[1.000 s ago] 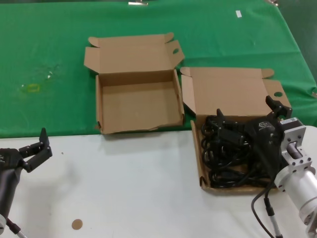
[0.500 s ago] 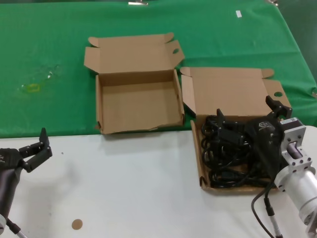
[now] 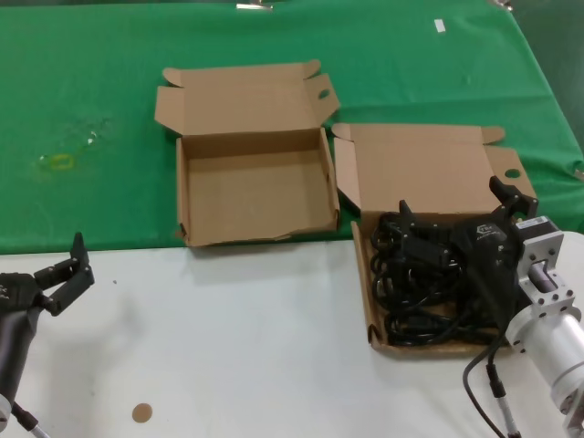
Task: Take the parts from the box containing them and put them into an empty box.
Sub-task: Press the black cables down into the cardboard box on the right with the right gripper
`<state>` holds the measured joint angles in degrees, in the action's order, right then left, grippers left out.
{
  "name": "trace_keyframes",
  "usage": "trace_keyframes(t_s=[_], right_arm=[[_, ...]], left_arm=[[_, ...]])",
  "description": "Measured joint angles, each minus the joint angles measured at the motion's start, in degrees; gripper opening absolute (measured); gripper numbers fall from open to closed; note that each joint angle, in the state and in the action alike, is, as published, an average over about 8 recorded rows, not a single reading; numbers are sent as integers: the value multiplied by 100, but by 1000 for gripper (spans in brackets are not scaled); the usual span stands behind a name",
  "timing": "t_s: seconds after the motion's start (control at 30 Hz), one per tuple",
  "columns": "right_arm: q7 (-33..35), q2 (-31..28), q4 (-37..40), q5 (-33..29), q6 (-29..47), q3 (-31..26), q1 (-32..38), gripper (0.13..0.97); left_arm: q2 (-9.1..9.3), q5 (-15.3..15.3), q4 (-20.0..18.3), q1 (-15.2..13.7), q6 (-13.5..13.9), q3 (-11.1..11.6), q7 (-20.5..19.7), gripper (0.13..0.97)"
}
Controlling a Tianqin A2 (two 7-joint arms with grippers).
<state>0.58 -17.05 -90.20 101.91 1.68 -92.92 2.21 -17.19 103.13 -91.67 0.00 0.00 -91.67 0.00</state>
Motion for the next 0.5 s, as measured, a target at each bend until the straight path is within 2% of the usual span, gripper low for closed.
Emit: trace_keyframes(t_s=[0.13, 0.4, 0.5], right_arm=[[0, 0, 0, 0, 0, 0, 0, 966], [-18, -18, -18, 14, -30, -30, 0, 966], [-50, -64, -43, 54, -93, -95, 6, 966]], left_arm=[[0, 0, 0, 0, 0, 0, 0, 891], [0, 0, 0, 0, 0, 0, 0, 751], [0, 0, 0, 0, 0, 0, 0, 751]])
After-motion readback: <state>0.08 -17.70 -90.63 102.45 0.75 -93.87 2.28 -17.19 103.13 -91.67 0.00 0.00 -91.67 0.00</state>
